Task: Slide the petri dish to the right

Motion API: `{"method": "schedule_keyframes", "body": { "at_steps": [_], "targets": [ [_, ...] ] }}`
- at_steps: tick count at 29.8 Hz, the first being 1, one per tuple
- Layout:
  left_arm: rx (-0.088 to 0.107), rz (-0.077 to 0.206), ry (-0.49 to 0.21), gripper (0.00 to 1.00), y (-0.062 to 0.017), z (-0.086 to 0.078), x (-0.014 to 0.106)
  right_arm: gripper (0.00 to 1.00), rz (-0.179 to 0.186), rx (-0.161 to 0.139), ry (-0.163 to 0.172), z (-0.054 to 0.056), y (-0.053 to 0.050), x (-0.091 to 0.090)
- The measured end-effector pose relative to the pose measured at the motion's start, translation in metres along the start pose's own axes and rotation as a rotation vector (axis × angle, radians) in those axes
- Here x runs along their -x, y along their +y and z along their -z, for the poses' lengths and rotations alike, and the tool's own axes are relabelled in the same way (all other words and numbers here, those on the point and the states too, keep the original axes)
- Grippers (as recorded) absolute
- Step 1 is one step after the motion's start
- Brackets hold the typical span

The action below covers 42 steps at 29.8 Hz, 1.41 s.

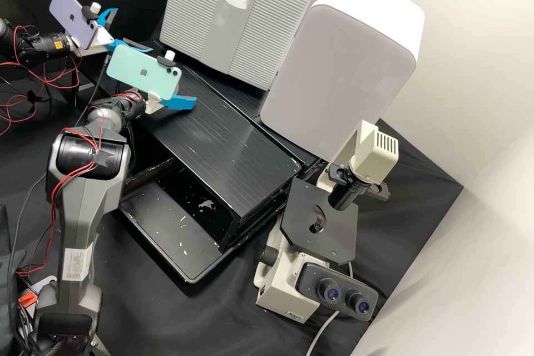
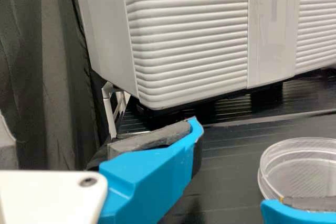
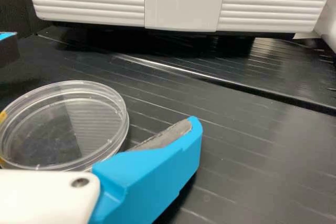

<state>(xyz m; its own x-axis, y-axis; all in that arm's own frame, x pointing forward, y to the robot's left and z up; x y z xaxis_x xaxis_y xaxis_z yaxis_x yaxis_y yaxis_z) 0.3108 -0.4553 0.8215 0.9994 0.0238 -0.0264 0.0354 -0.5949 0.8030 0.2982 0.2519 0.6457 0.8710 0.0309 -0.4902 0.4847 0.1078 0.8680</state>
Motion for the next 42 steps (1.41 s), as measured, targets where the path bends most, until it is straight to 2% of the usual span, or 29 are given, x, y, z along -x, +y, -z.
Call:
{"method": "schedule_keyframes", "body": {
  "at_steps": [8, 16, 29, 33, 39, 42],
  "targets": [
    [0.0, 0.0, 0.0, 1.0, 0.0, 0.0, 0.0, 1.0, -0.005, -0.004, 0.007, 0.0028, 0.0017, -0.0009],
    [0.0, 0.0, 0.0, 1.0, 0.0, 0.0, 0.0, 1.0, -0.009, 0.013, 0.011, 0.0048, 0.0025, -0.0022],
    [0.0, 0.0, 0.0, 1.0, 0.0, 0.0, 0.0, 1.0, -0.011, 0.014, 0.004, 0.0068, 0.0034, -0.0044],
    [0.0, 0.0, 0.0, 1.0, 0.0, 0.0, 0.0, 1.0, -0.009, 0.005, -0.013, 0.0062, 0.004, -0.0045],
    [0.0, 0.0, 0.0, 1.0, 0.0, 0.0, 0.0, 1.0, 0.004, -0.031, -0.064, 0.0014, 0.0031, -0.0045],
    [0.0, 0.0, 0.0, 1.0, 0.0, 0.0, 0.0, 1.0, 0.005, -0.039, -0.082, -0.0013, 0.0043, -0.0052]
  ]
}}
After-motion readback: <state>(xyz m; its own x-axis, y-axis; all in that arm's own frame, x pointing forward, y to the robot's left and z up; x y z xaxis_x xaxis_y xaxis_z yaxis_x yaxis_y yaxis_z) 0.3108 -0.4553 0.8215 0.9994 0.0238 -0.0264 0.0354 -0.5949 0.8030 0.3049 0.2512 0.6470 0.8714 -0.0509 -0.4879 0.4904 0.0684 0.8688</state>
